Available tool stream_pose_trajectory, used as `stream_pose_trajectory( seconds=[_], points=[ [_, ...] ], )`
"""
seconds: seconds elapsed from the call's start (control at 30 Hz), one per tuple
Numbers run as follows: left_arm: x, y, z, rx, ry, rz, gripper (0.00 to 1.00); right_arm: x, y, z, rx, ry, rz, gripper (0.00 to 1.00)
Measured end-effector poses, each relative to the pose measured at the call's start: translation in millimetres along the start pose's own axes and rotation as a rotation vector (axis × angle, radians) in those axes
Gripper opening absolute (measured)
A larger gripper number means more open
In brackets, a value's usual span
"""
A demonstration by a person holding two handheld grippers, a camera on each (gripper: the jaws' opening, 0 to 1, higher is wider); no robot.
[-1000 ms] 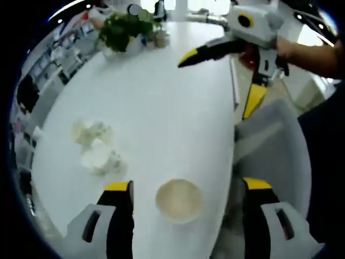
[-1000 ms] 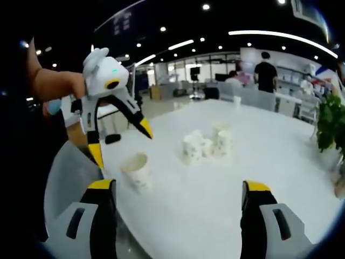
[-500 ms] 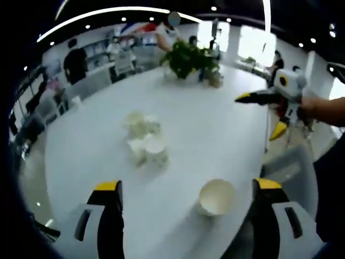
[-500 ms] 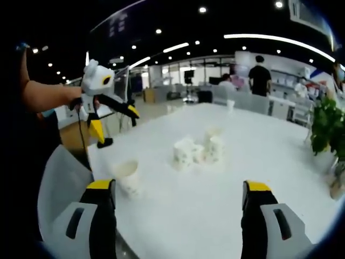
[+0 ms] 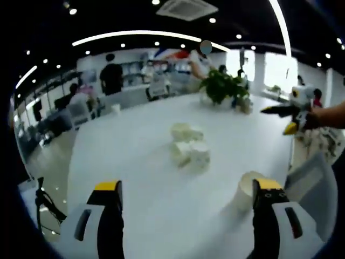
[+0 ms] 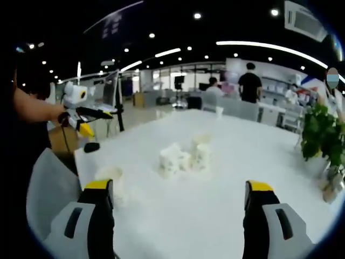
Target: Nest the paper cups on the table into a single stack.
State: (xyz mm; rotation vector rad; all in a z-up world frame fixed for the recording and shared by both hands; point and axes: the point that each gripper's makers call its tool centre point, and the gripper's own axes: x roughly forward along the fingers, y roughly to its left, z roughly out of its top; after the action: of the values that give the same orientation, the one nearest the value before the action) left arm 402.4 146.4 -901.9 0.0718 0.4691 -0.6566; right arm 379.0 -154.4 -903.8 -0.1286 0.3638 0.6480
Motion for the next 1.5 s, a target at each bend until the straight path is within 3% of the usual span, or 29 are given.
stream_pose_trajectory(
  seconds=[0.07,0.4,0.77,0.87,1.17,1.27,1.5],
  points=[
    [-4.3,0.6,-6.8,-0.029,-0.011,-0.003,1.00,2.0,-2.9,-3.5,0.005,0.009,-0.008,1.00],
    [-23.5,2.9,-27.9,-0.002,-0.017,0.003,1.00,2.0,-11.4,-18.0,0.011,0.021,-0.043,1.00],
    [-24.6,8.4,-21.7,-0.029,-0.040,-0.001,1.00,11.0,-14.5,-14.2,0.012,0.016,-0.052,1.00],
    [-25.0,7.4,-19.1,-0.010,-0.058,-0.003,1.00,18.2,-17.9,-13.5,0.004,0.017,-0.051,1.00],
    [-24.0,-2.1,-29.0,-0.004,-0.037,-0.005,1.00,45.1,-33.3,-11.3,0.038,0.005,-0.058,1.00],
    [-23.2,-7.5,-30.0,-0.015,-0.042,-0.011,1.00,57.0,-41.9,-20.3,0.048,0.035,-0.072,1.00],
    [-23.2,-3.8,-30.1,-0.014,-0.037,-0.001,1.00,79.4,-53.8,-24.3,0.066,0.034,-0.074,0.99]
  ],
)
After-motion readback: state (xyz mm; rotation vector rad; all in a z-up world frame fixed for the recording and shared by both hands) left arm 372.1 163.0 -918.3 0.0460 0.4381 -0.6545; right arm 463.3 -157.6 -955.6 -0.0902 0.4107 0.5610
